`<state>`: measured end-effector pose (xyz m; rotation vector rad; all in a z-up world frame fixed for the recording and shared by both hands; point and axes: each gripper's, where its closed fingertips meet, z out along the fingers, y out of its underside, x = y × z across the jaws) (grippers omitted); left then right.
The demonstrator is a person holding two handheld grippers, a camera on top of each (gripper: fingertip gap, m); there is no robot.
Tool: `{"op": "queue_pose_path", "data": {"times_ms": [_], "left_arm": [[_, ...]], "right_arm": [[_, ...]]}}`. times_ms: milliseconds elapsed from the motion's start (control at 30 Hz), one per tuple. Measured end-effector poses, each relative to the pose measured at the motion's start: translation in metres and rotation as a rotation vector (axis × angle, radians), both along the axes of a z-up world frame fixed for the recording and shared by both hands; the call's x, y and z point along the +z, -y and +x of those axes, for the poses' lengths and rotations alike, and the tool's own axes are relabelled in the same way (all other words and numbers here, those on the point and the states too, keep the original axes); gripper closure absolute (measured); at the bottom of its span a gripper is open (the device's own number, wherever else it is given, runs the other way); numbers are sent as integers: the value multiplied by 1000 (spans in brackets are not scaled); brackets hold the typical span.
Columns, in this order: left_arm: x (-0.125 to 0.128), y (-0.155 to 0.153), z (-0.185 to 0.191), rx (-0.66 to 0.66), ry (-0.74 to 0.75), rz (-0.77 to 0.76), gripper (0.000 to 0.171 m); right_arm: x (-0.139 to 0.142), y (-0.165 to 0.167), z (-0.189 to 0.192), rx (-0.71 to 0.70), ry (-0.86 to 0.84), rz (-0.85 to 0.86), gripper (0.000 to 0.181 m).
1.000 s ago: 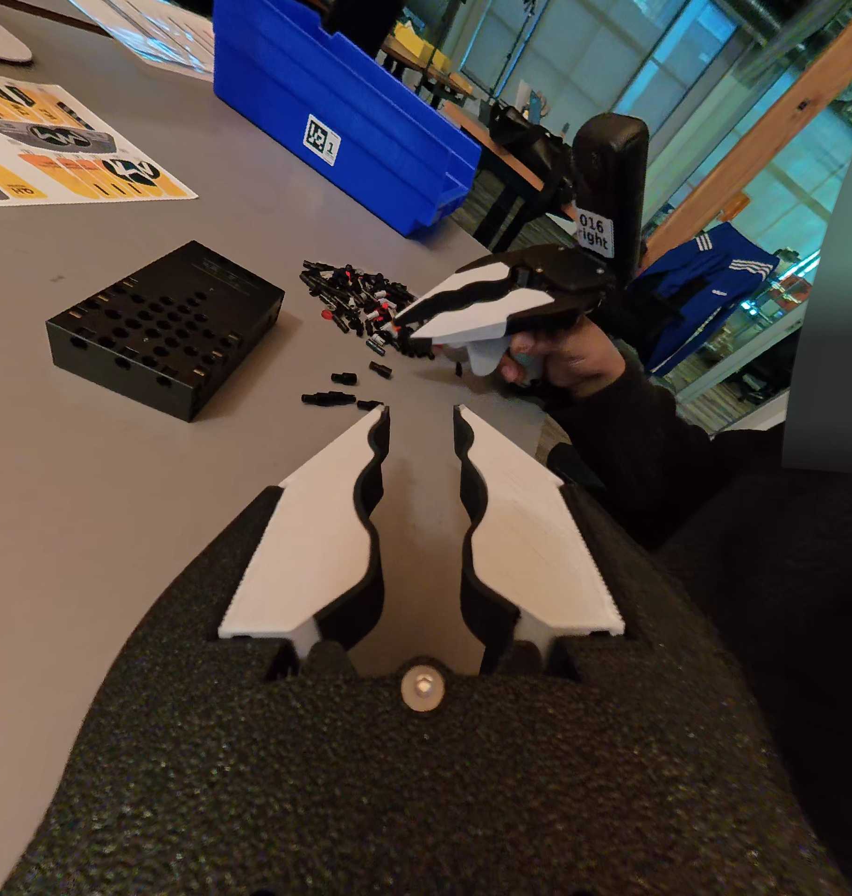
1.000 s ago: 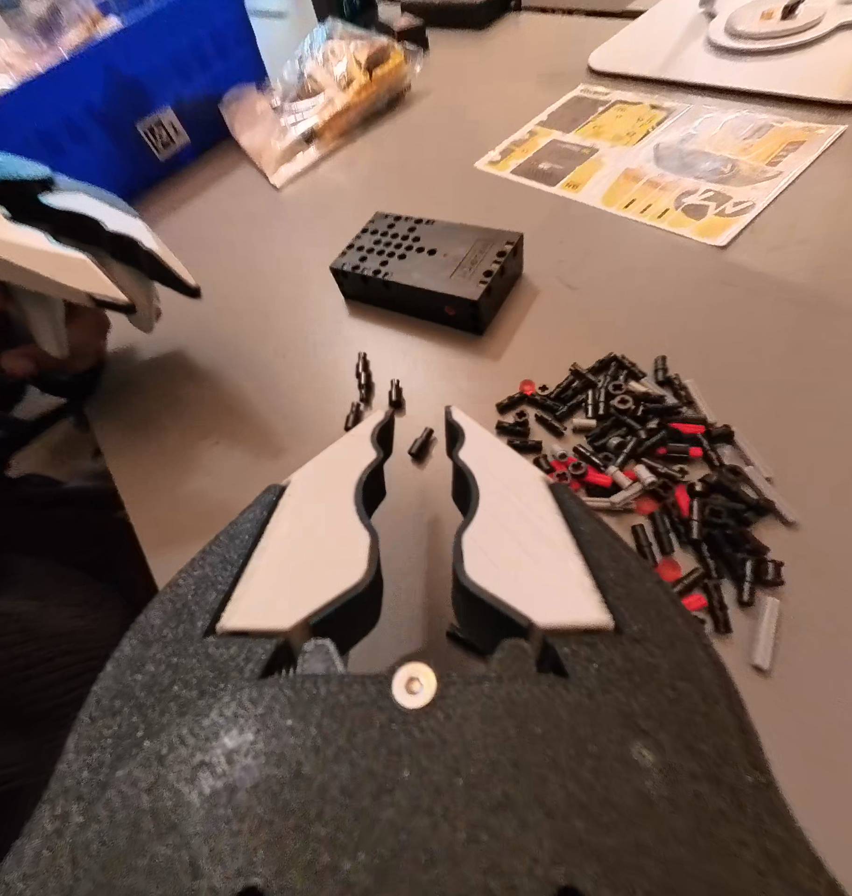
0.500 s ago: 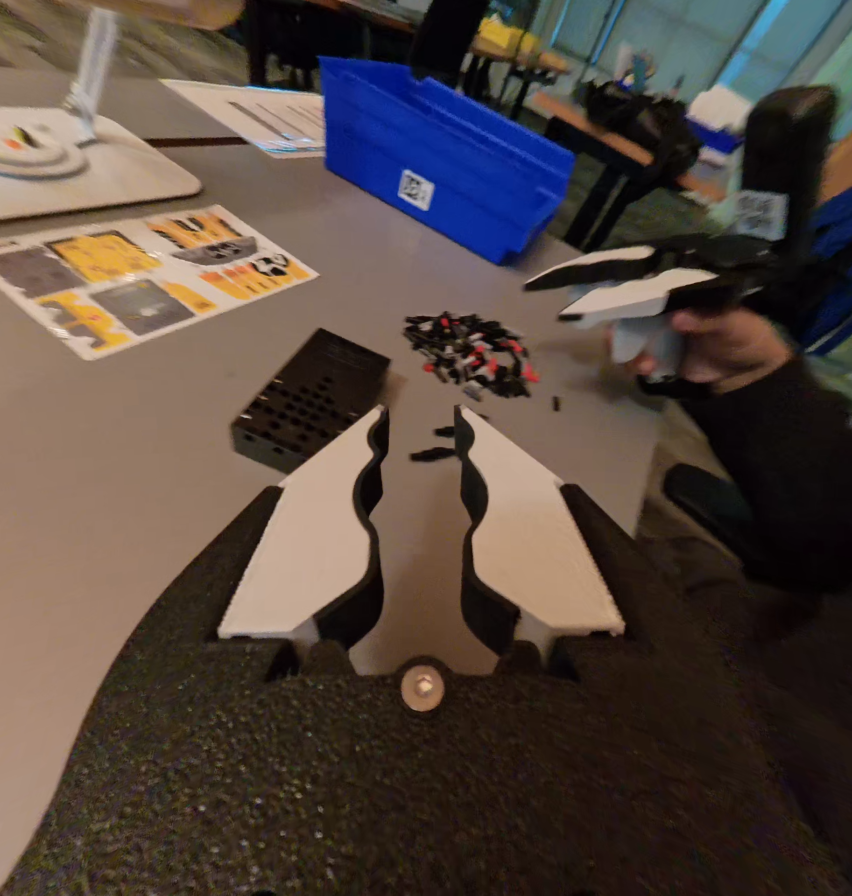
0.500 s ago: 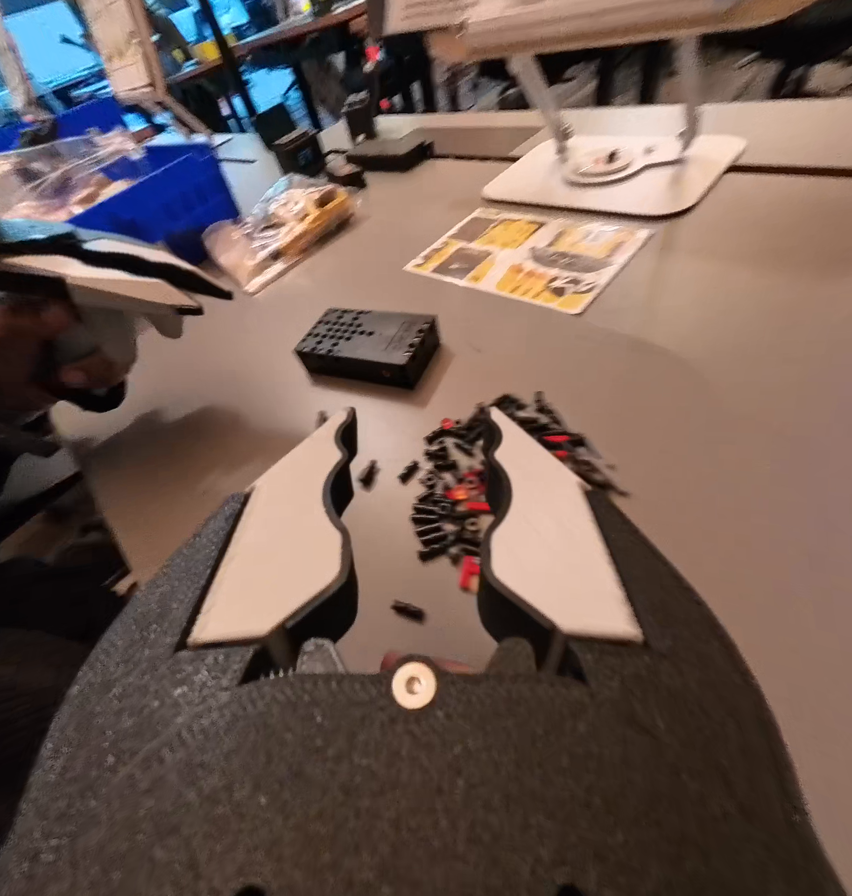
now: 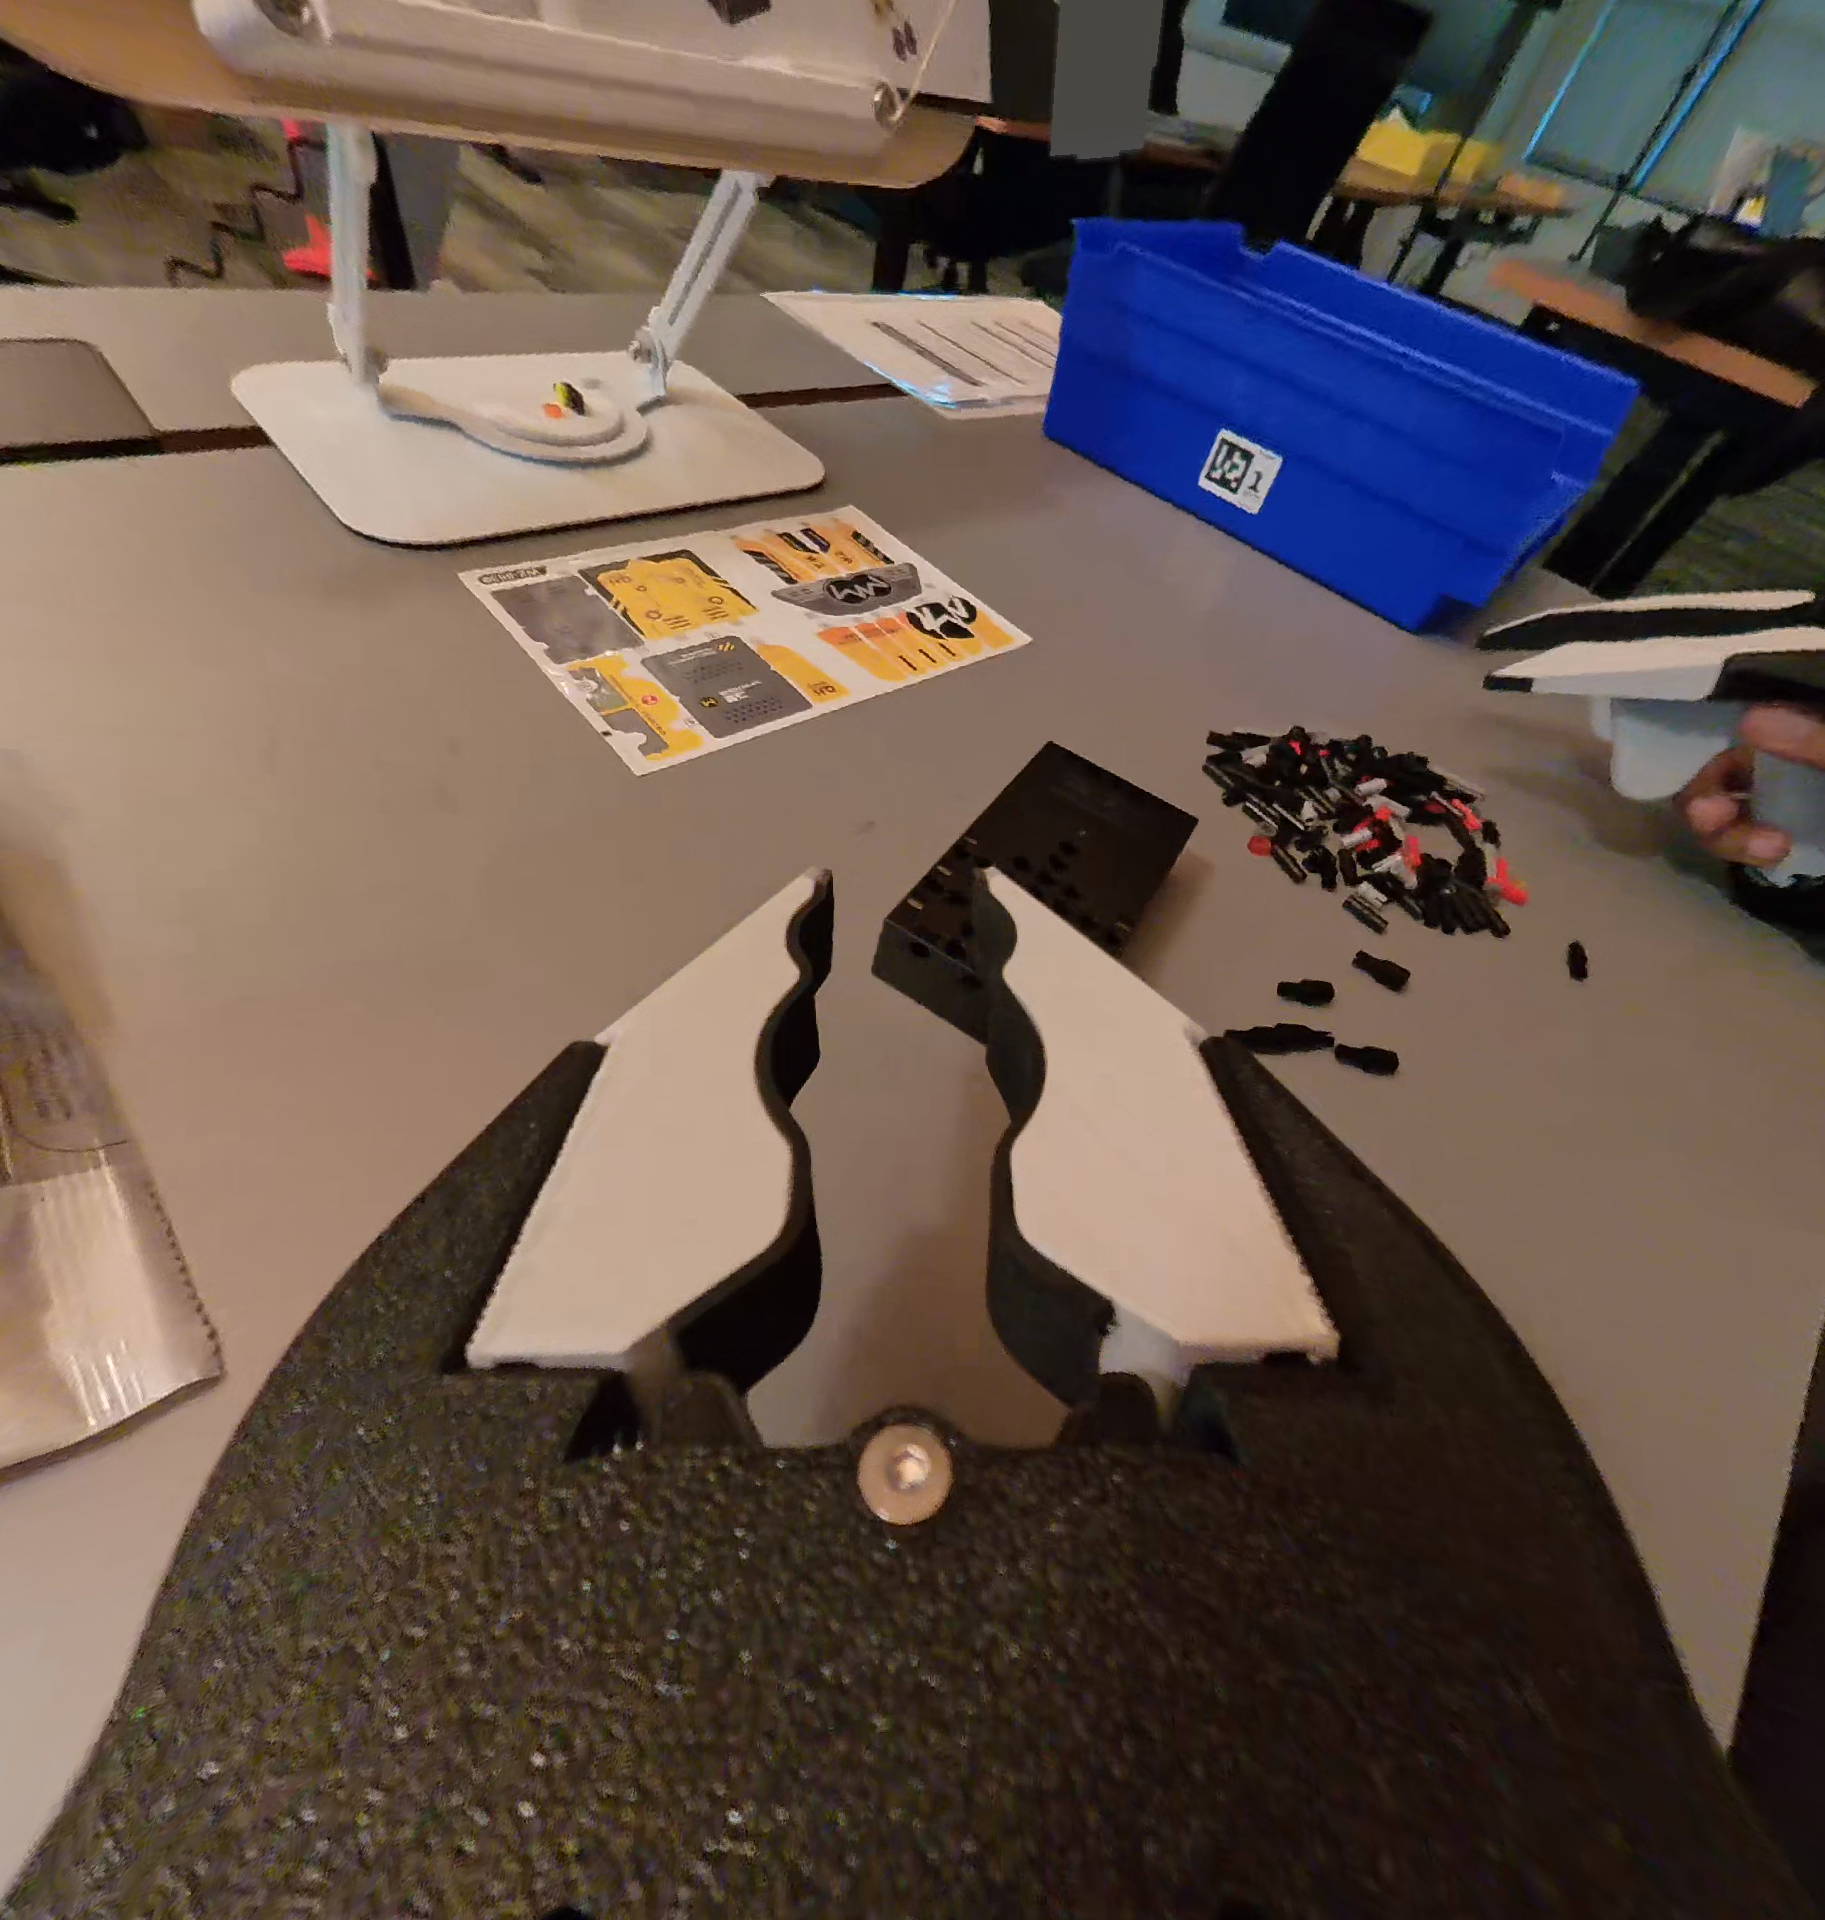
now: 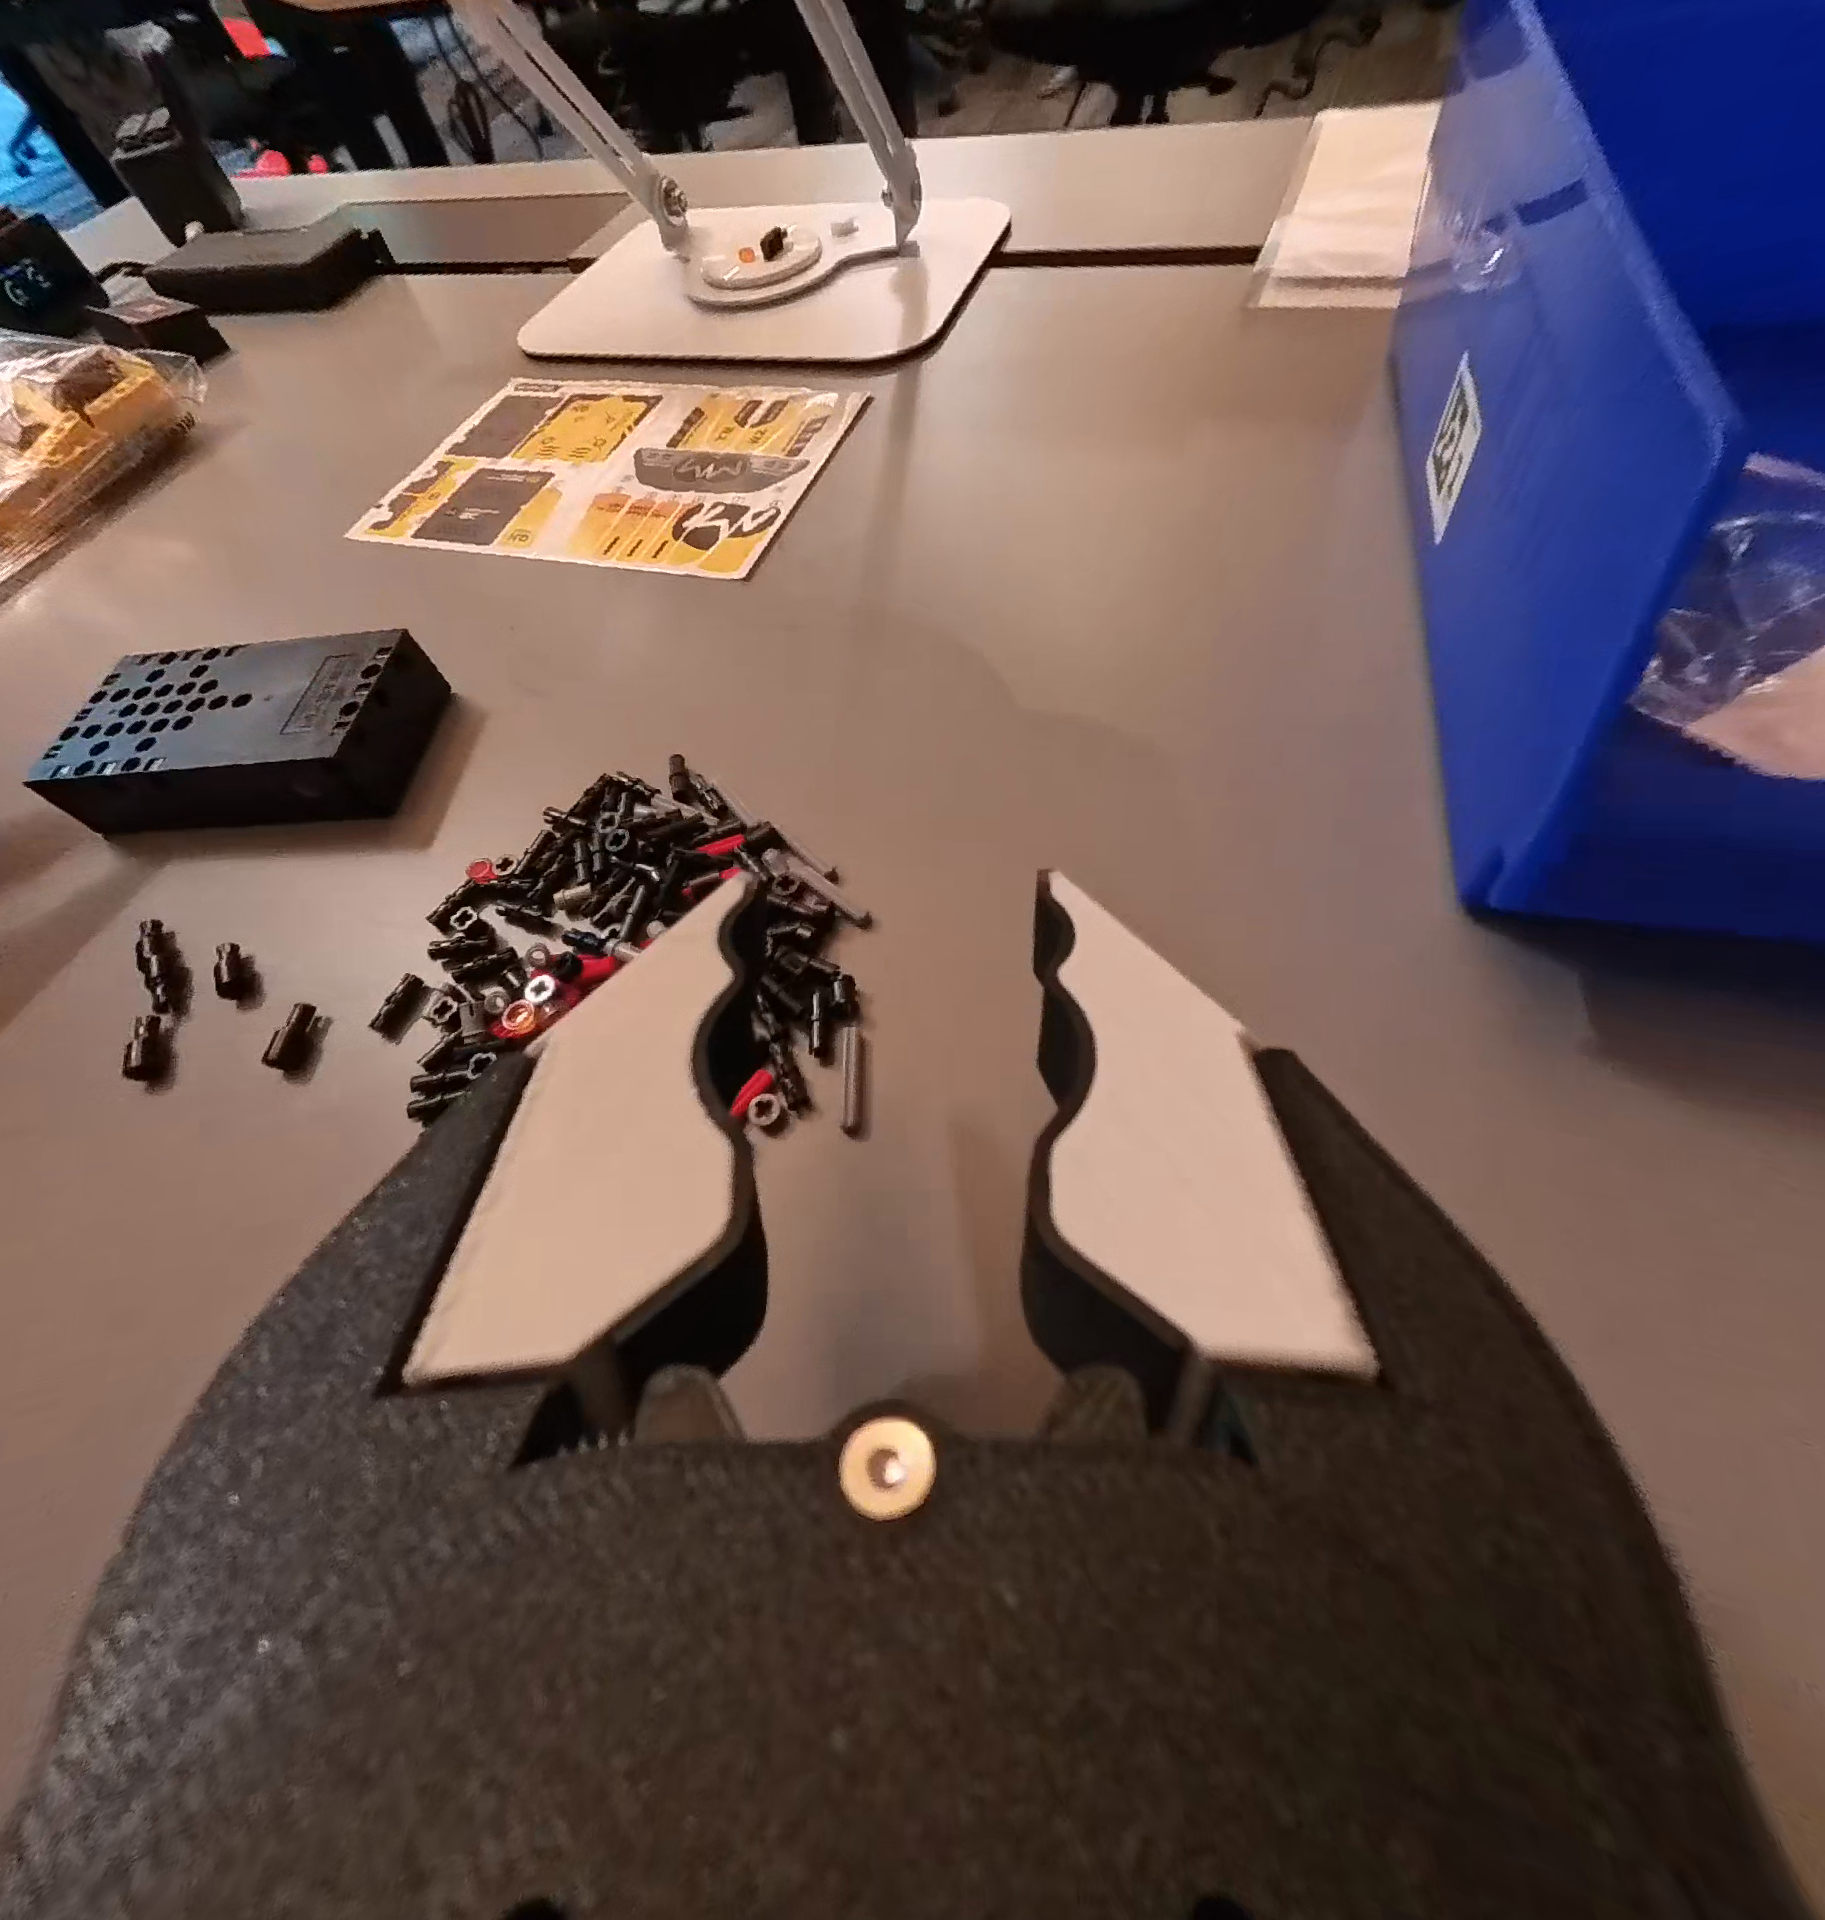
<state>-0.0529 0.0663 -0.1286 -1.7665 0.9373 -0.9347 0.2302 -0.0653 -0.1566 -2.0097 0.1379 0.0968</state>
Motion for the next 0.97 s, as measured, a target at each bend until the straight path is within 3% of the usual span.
{"op": "queue_pose_path", "data": {"times_ms": [167, 300, 533, 633, 967], "left_arm": [[-10, -1, 4, -21, -30, -70, 146], [-16, 0, 7, -26, -74, -72, 146], [-28, -1, 11, -40, -130, -123, 146], [-27, -4, 11, -29, -115, -126, 146], [-31, -5, 12, -45, -108, -187, 146]], "right_arm": [[7, -2, 7, -7, -123, 59, 130], [15, -4, 14, -31, -140, 120, 147], [12, -19, 10, -57, 158, 65, 149], [11, -23, 11, -60, 211, 48, 149], [16, -27, 24, -56, -12, 109, 150]]}}
